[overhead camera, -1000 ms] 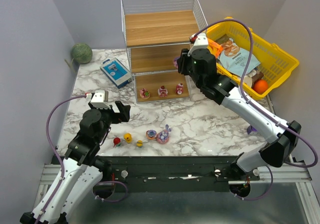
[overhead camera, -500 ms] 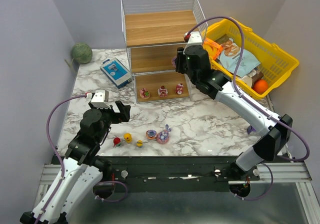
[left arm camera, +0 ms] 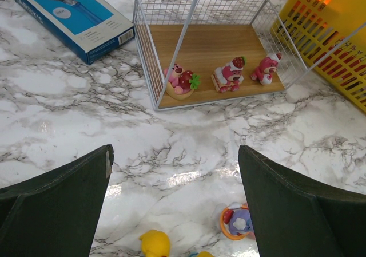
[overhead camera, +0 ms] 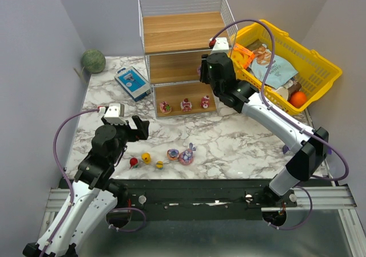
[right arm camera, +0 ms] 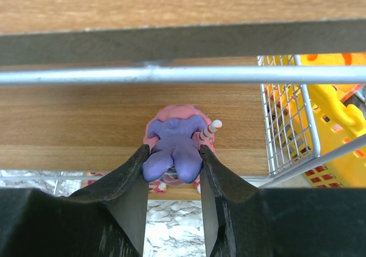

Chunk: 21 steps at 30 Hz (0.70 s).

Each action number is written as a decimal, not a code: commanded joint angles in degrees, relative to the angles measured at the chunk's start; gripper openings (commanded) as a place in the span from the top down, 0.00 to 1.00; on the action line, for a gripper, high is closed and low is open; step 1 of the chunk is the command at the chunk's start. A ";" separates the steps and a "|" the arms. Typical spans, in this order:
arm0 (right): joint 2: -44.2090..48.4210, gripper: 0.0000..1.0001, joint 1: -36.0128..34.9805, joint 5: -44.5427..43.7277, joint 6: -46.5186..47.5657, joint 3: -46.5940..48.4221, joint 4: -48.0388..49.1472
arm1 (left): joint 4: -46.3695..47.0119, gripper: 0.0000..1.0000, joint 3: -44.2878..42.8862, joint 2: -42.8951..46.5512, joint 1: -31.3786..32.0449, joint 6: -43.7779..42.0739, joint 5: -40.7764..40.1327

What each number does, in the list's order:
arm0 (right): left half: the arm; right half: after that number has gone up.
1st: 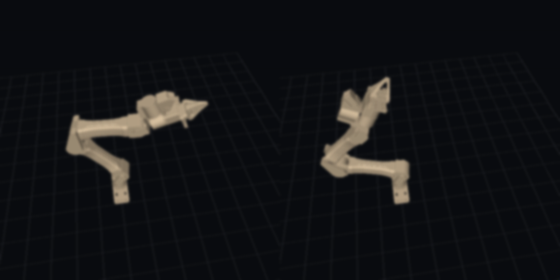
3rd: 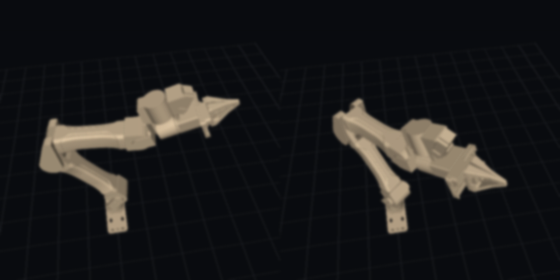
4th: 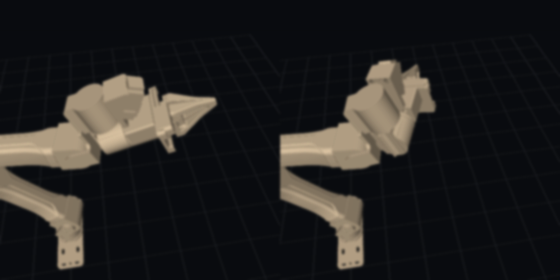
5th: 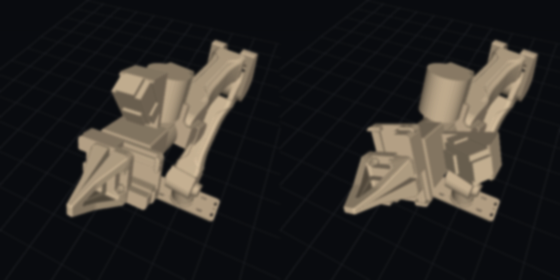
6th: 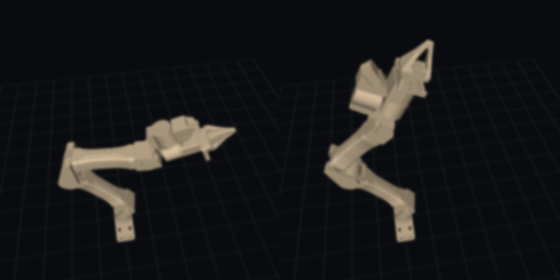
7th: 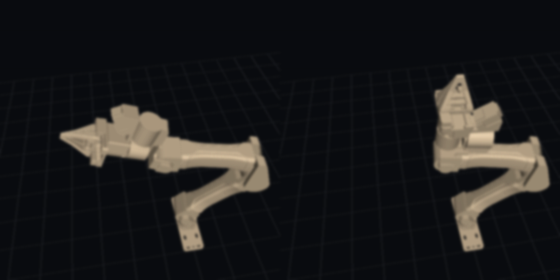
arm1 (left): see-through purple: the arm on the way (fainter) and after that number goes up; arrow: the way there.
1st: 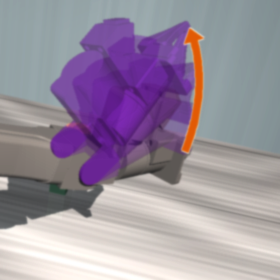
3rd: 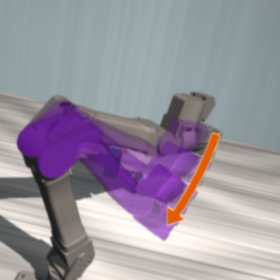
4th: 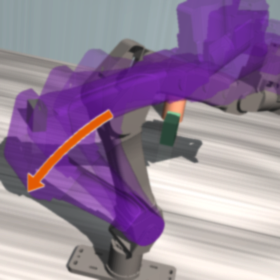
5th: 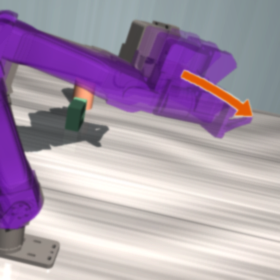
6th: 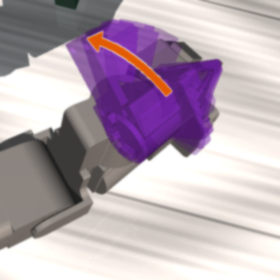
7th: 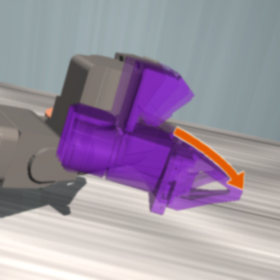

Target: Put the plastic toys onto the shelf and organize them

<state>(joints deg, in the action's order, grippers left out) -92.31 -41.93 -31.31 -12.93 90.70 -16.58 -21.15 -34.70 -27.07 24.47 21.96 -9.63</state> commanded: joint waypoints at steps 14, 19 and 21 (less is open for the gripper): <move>-3.58 0.73 0.10 -8.33 -1.84 2.47 0.32 | -0.56 0.01 -0.46 -0.35 -0.30 -0.95 -1.45; -2.35 0.58 0.10 -7.36 -1.93 1.94 0.58 | -0.47 0.01 -0.46 -0.44 -0.30 -0.95 -1.53; -2.26 0.57 0.10 -7.01 -1.49 2.12 1.02 | -0.48 0.01 -0.46 -0.44 -0.21 -0.95 -1.45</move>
<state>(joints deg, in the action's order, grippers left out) -94.61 -41.93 -37.01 -14.59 92.01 -14.98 -21.15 -34.70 -27.33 24.47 21.87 -9.85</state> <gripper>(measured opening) 0.433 0.988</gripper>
